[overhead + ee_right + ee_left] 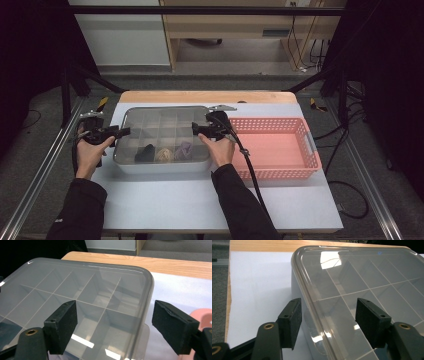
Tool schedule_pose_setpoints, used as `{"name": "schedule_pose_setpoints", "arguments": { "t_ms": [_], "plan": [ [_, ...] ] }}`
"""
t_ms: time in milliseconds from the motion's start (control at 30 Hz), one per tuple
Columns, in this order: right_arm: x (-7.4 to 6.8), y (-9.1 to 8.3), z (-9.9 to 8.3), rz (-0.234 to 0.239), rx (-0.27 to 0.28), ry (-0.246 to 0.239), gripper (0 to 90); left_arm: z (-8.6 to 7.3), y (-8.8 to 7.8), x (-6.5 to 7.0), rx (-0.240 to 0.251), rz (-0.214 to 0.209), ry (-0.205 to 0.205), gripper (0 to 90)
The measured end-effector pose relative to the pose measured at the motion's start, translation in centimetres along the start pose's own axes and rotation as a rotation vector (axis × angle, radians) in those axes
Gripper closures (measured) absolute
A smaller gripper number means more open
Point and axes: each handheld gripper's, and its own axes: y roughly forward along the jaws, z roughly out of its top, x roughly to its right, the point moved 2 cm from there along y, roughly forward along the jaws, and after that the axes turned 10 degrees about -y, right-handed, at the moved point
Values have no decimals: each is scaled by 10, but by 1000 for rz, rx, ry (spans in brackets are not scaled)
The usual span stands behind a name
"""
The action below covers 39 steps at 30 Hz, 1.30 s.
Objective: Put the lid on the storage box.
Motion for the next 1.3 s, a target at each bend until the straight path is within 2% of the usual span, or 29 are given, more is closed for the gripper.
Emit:
{"name": "schedule_pose_setpoints", "arguments": {
  "t_ms": [100,167,367,467,567,833,933,967,1000,1033,1133,1233,1300],
  "plan": [
    [2,-3,-1,2,-8,7,239,0,-4,2,-1,11,14,377],
    [3,-5,-3,15,-19,34,268,-1,-8,2,10,5,6,385],
    [5,-10,-12,13,-42,19,361,-7,-20,6,30,-3,12,399],
    [7,-15,-14,13,-36,17,400,-11,-26,9,41,-21,19,421],
    [10,-22,-15,14,-26,20,445,-16,-34,15,64,-46,25,459],
    [11,-51,-22,29,-13,-41,552,-39,-56,39,87,-87,79,565],
    [11,-63,-27,38,-9,-83,546,-49,-62,49,81,-103,102,570],
    [11,-72,-31,55,-3,-90,532,-56,-65,55,78,-109,114,570],
    [11,-72,-31,55,-3,-90,532,-56,-65,55,78,-109,114,568],
    [13,-81,-35,62,7,-103,489,-60,-66,59,72,-108,120,563],
    [15,-89,-40,54,9,-127,439,-71,-70,67,77,-118,137,539],
    [22,-102,-49,69,18,-114,351,-80,-75,74,80,-124,154,508],
    [27,-110,-56,56,3,-132,298,-86,-79,78,84,-129,164,491]
  ]
}}
